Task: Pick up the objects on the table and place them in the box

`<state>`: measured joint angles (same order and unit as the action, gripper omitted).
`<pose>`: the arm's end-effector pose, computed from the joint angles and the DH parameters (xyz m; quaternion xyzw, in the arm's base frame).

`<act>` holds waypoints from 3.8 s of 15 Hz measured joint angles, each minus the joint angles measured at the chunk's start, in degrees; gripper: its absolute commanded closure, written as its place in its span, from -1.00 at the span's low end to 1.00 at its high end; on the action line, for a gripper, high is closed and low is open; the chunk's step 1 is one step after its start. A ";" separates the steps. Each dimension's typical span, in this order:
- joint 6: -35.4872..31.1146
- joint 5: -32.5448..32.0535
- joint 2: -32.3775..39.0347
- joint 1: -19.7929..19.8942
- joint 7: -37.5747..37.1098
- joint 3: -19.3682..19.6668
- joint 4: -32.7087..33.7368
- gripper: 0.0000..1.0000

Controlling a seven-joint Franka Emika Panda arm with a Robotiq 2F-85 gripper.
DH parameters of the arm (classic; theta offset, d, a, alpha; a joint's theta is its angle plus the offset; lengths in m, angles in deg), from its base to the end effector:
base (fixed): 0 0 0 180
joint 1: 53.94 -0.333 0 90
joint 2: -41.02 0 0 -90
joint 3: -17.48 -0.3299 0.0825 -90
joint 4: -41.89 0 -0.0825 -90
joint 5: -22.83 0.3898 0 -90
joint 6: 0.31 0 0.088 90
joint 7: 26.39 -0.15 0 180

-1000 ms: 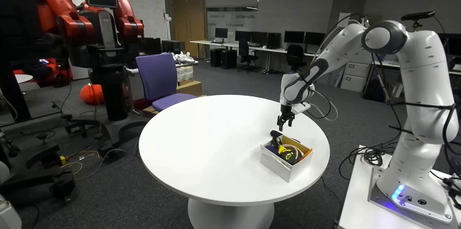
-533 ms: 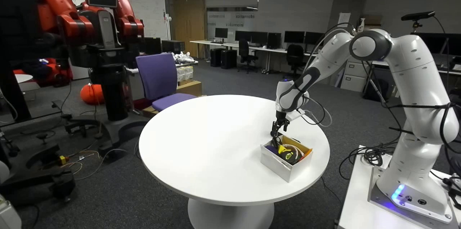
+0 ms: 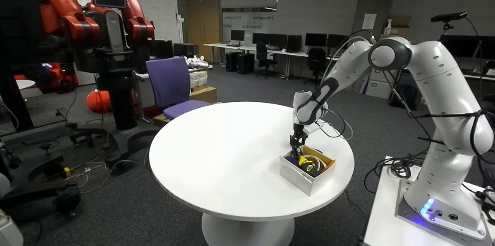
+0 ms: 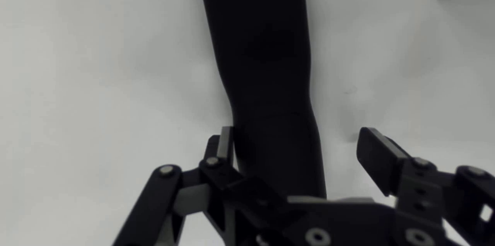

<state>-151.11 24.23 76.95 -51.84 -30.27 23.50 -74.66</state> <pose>0.5916 -0.0874 0.0937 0.9940 -0.1057 -0.0137 0.0246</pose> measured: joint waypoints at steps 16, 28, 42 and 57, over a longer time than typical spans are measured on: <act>0.02 -0.10 -8.47 0.03 0.16 0.03 -4.54 0.37; -0.43 -0.54 -31.11 -4.53 -9.81 -3.63 -24.93 0.37; -0.19 -1.82 -36.40 -7.34 -32.77 -11.00 -30.37 0.37; 0.00 -1.77 -32.86 -7.37 -35.35 -11.50 -26.33 -0.99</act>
<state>-151.12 22.45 44.09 -59.21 -65.62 12.00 -101.00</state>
